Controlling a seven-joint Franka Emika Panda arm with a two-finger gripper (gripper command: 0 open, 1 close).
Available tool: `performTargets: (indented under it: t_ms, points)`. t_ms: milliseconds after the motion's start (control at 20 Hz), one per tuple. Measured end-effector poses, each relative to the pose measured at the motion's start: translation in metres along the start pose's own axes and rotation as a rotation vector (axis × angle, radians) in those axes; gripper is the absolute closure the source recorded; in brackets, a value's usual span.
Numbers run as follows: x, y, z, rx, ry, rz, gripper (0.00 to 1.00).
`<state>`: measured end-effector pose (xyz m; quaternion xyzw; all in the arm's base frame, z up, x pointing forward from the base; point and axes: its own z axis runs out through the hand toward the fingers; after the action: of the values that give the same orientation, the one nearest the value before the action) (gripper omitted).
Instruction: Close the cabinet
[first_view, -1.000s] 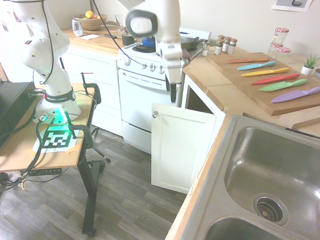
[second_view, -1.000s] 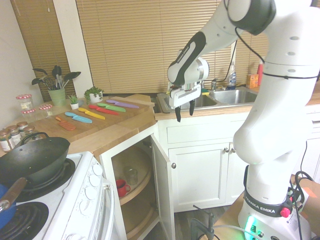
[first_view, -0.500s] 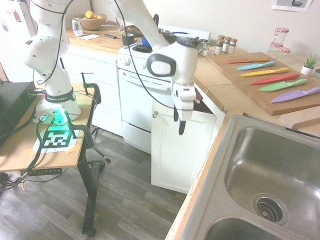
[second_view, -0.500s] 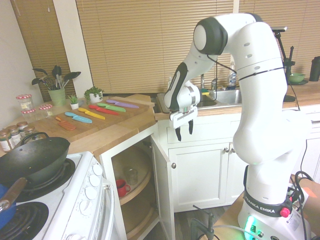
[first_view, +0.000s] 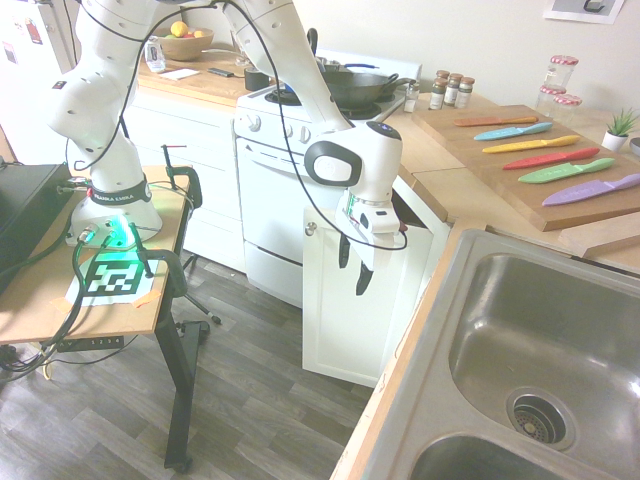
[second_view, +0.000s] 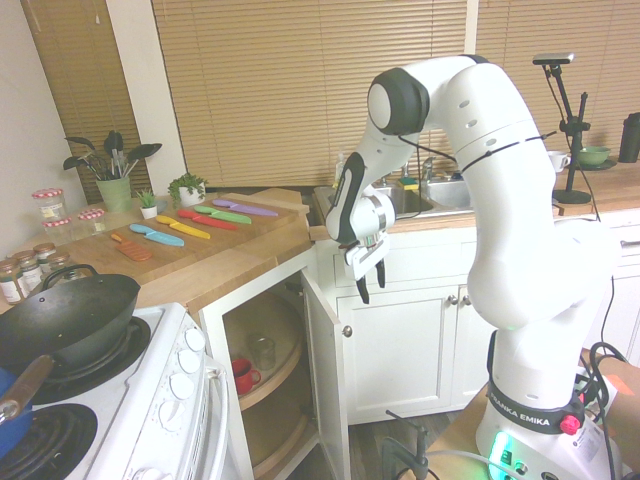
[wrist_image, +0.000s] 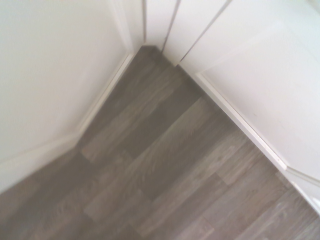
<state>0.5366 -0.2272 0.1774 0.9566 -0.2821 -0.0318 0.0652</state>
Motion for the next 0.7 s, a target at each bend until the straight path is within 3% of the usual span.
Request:
performTargets:
  t_ms: [400, 700]
  points:
    - [-0.042, -0.047, -0.003, -0.062, -0.014, -0.160, 0.00]
    - [-0.055, -0.067, 0.000, -0.099, -0.011, -0.207, 0.00]
